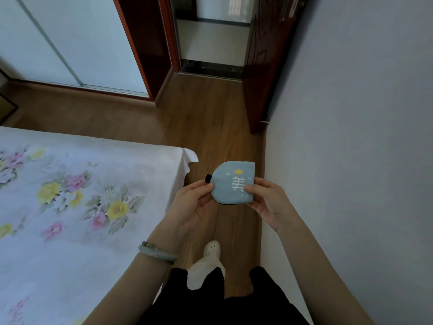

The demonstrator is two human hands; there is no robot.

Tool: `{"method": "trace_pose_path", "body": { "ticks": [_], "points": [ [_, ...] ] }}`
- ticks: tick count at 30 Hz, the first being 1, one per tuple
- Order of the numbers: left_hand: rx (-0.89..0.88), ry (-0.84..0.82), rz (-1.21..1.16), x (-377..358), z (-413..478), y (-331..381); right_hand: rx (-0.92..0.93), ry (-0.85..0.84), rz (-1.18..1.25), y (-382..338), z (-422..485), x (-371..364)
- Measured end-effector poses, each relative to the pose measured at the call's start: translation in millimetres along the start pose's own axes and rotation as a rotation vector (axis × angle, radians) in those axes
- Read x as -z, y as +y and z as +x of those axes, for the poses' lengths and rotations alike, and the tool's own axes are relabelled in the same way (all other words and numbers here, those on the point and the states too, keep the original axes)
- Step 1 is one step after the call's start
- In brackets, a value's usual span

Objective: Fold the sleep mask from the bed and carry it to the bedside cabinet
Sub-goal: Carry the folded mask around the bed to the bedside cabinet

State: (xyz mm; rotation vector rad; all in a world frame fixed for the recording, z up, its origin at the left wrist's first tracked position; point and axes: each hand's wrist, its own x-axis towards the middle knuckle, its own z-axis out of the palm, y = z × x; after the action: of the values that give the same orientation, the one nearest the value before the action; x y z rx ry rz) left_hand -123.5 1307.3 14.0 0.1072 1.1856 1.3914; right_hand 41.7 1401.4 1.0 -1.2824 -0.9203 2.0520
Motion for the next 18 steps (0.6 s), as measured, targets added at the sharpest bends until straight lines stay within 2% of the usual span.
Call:
{"method": "trace_pose_path", "body": {
  "ticks": [10,18],
  "points": [
    [-0.002,0.07,-0.03,-55.6,155.3,115.1,-0.03,-0.051,-0.053,-124.3,172.0,-38.7],
    [-0.094,0.193,-0.185,-89.9,290.3,186.2,-0.105,-0.212,-0.218,-216.6,339.5,-66.7]
  ]
}}
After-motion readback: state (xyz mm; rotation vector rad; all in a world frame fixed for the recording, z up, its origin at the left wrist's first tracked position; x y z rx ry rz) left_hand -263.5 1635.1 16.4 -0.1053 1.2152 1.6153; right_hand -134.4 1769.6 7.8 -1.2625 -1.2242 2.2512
